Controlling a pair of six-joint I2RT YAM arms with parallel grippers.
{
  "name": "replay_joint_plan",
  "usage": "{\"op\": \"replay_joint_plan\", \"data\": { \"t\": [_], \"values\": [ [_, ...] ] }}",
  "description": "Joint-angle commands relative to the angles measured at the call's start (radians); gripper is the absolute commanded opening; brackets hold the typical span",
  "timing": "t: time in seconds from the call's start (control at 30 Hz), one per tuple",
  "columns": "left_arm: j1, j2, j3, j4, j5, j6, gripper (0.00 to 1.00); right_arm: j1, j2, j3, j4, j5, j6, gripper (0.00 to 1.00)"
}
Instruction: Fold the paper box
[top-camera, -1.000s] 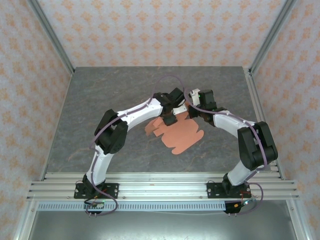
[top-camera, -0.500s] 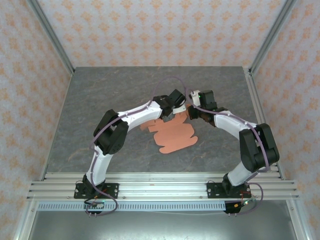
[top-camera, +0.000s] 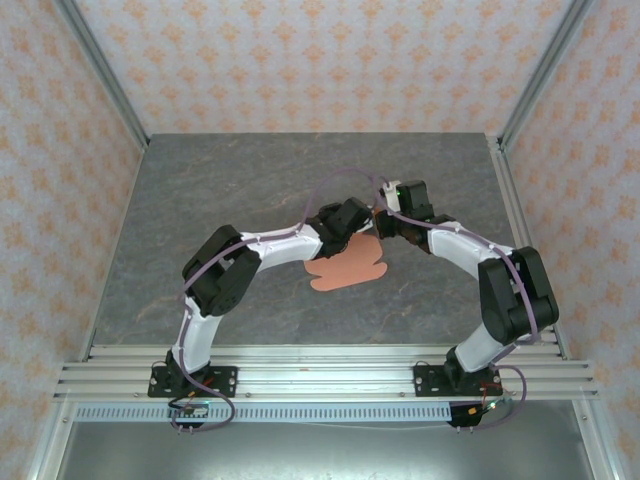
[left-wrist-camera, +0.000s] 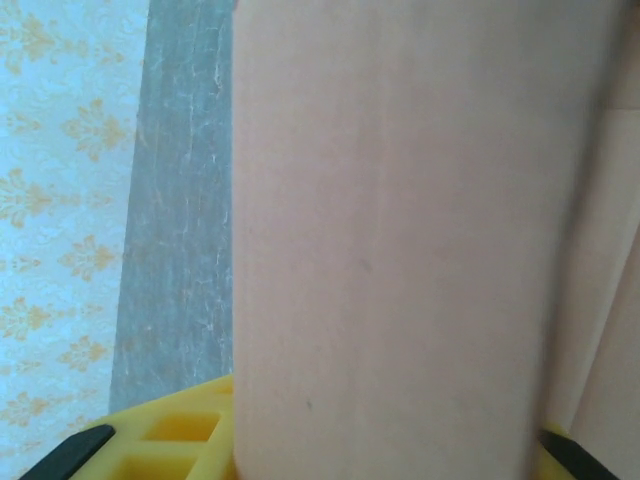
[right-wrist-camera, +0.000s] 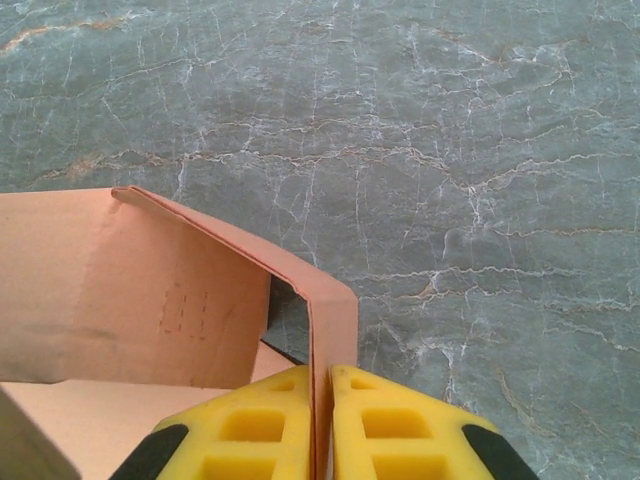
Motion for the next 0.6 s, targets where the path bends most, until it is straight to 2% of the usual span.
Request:
{"op": "replay_joint_plan", "data": {
  "t": [0.0, 0.13, 0.3, 0.43, 0.57],
  "values": [
    [0.011, 0.059, -0.023, 0.047, -0.053, 0.040, 0.32, 0.000, -0.041, 0.012, -0.021, -0.016, 0.046, 0.15],
    [0.011, 0.074, -0.017, 0.057, -0.047, 0.058, 0.32, -0.031, -0.145, -0.020, -0.018, -0.093, 0.092, 0.23],
    [0.012, 0.078, -0.021, 0.071, -0.044, 0.078, 0.31, -0.144, -0.235, -0.039, -0.002, -0.115, 0.184, 0.25],
    [0.014, 0.070, -0.021, 0.078, -0.039, 0.083, 0.31, -0.206, -0.156, 0.043, -0.056, -0.172, 0.203, 0.25],
    [0.028, 0.049, -0.006, 0.045, 0.016, 0.070, 0.31, -0.216, -0.039, 0.144, -0.102, -0.248, 0.151, 0.28]
  ]
}}
